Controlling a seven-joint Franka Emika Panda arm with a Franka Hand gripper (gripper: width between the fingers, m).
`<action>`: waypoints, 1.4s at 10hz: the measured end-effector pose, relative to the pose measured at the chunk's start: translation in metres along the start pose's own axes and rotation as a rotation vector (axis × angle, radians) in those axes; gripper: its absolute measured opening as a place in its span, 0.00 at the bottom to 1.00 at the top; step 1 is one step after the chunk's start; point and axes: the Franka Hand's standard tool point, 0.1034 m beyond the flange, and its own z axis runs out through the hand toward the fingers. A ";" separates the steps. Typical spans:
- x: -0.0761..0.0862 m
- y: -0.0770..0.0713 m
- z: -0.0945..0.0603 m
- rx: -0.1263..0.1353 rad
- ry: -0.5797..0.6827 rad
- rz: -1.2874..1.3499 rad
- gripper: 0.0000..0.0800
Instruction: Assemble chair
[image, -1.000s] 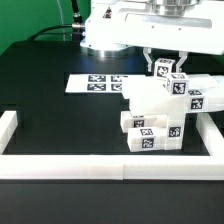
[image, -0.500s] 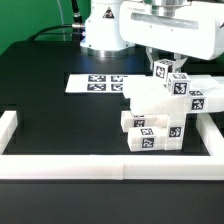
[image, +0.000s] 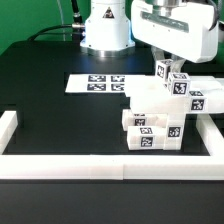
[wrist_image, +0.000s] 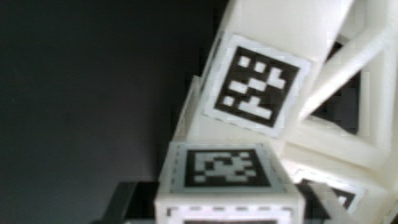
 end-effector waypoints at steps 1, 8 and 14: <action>0.000 0.000 0.000 0.000 0.000 0.037 0.34; 0.002 0.001 0.000 -0.027 -0.014 -0.100 0.78; 0.004 0.002 -0.001 -0.057 0.008 -0.688 0.81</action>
Offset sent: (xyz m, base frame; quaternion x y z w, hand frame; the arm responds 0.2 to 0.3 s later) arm 0.0000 0.0000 0.0000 0.0000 0.0000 0.1296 0.9916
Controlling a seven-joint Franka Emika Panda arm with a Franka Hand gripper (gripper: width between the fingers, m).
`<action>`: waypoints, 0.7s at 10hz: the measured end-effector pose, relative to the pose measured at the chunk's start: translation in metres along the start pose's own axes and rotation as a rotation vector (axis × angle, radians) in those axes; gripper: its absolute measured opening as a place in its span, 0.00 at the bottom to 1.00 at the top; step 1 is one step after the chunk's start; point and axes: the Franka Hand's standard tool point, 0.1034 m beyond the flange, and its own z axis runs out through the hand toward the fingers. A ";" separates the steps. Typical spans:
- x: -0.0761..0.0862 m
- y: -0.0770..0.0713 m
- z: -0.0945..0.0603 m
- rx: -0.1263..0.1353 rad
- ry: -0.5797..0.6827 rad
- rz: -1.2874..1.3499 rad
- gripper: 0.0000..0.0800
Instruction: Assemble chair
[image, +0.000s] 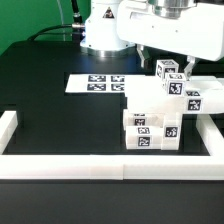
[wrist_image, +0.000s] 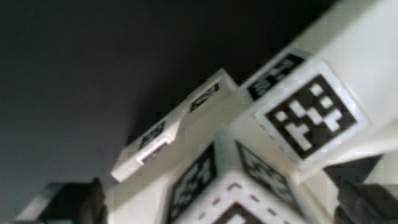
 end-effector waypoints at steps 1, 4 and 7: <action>0.001 0.001 0.000 0.000 0.000 -0.104 0.81; 0.002 0.003 0.001 -0.003 0.000 -0.321 0.81; 0.002 0.003 0.001 -0.005 0.000 -0.465 0.81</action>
Offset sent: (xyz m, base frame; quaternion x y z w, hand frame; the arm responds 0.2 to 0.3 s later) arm 0.0007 0.0025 -0.0004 -0.0018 0.0002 -0.1861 0.9825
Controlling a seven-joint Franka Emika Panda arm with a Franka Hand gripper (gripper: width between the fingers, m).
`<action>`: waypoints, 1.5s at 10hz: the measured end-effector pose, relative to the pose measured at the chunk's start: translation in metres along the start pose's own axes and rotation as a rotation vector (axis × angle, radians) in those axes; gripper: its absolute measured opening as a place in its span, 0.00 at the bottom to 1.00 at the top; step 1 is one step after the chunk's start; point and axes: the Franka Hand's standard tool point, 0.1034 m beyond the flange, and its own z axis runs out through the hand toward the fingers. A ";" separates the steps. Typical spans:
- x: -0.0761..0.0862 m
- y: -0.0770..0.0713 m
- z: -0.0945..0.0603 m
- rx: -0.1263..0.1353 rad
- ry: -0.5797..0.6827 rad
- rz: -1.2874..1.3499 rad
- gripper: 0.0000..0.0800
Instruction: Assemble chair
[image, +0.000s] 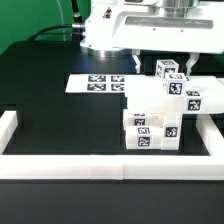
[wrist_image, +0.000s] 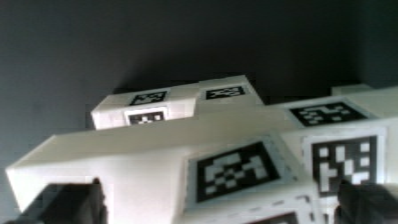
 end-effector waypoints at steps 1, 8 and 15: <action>0.000 0.001 0.000 -0.006 -0.001 -0.066 0.81; 0.000 0.000 0.001 -0.007 -0.001 -0.027 0.34; -0.001 0.000 0.001 0.015 -0.006 0.484 0.34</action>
Offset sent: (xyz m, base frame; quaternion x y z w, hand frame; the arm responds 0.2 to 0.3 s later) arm 0.0000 0.0000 0.0000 0.0000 0.0000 0.0000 1.0000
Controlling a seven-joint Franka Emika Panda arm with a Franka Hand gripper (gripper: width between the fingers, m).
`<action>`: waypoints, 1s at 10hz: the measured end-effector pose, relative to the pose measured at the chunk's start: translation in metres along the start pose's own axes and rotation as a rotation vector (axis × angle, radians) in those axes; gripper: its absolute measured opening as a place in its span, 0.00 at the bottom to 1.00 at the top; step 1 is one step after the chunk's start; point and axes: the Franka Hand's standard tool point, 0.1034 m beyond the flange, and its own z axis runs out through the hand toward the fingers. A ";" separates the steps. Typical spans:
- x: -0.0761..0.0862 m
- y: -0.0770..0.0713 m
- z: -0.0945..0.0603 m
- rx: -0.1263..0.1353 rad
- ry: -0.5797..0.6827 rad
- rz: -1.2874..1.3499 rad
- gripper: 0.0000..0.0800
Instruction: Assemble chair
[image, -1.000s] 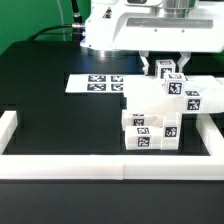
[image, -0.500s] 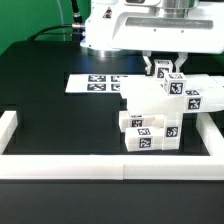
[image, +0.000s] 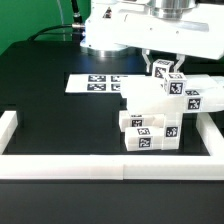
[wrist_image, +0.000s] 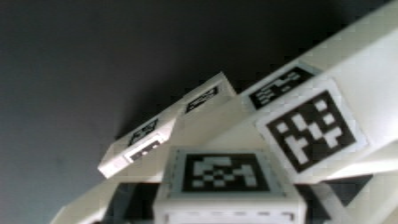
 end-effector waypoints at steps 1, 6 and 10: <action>0.000 0.000 0.000 0.002 0.000 0.088 0.34; -0.001 -0.002 0.000 0.004 -0.002 0.367 0.34; -0.003 -0.004 0.000 0.010 -0.008 0.593 0.34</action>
Offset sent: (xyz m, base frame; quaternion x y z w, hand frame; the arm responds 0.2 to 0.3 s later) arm 0.0003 -0.0003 0.0004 0.0059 0.0046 0.1998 0.9798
